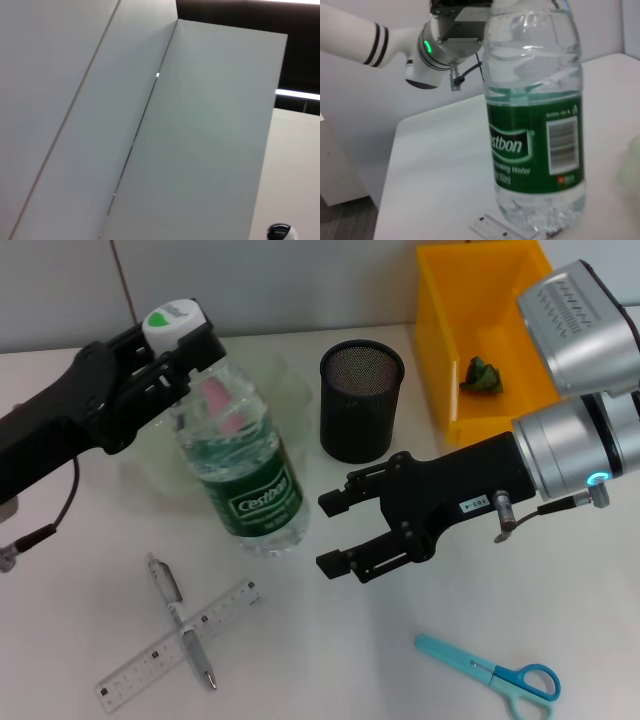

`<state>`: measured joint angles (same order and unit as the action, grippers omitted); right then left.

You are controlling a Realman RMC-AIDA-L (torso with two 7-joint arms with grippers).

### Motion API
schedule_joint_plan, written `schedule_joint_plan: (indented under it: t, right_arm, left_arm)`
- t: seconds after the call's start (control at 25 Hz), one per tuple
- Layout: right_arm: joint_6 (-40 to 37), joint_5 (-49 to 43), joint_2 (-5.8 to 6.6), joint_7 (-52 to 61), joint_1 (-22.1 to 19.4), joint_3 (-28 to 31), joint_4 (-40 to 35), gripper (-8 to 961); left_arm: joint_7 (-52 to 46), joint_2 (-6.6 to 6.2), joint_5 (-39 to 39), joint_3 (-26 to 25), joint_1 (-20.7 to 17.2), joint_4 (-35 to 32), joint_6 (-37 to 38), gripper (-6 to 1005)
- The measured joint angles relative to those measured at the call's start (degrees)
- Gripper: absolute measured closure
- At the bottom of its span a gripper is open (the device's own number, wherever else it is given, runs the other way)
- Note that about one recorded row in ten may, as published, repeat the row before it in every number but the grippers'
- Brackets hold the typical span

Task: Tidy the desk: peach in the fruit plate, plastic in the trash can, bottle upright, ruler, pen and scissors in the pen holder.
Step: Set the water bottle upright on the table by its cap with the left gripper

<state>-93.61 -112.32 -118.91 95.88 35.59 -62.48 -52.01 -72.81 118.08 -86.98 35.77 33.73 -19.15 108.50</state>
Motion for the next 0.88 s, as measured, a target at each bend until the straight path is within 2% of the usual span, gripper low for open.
schedule_joint_plan:
  t: [0.28,0.4,0.56,0.64,0.76,0.88]
  right_arm:
    - [1.94,0.02,-0.06,-1.67,-1.59,0.0,0.23,182]
    - [1.49,0.4,-0.14,-2.77,-2.01,0.1,0.7,182]
    - [1.06,0.56,-0.17,-3.25,-2.17,-0.1,1.26,183]
    - [0.86,0.6,-0.18,-3.29,-2.19,0.17,1.46,183]
    - [0.71,0.61,-0.18,-3.28,-2.2,0.23,1.49,183]
    - [0.08,0.73,-0.2,-3.26,-2.2,0.29,1.49,183]
  left_arm:
    - [1.07,-0.05,-0.27,-0.21,-3.29,-3.47,-1.12,559]
    - [4.4,-0.47,-0.5,0.07,-5.57,-4.46,-3.48,559]
    - [4.9,-0.52,-0.52,0.07,-5.86,-4.49,-3.93,559]
    - [9.04,-0.59,-0.35,-0.35,-8.48,-4.53,-7.15,559]
    - [9.04,-0.59,-0.35,-0.35,-8.48,-4.53,-7.15,559]
    - [12.05,-0.52,-0.29,-0.76,-10.08,-4.21,-10.68,560]
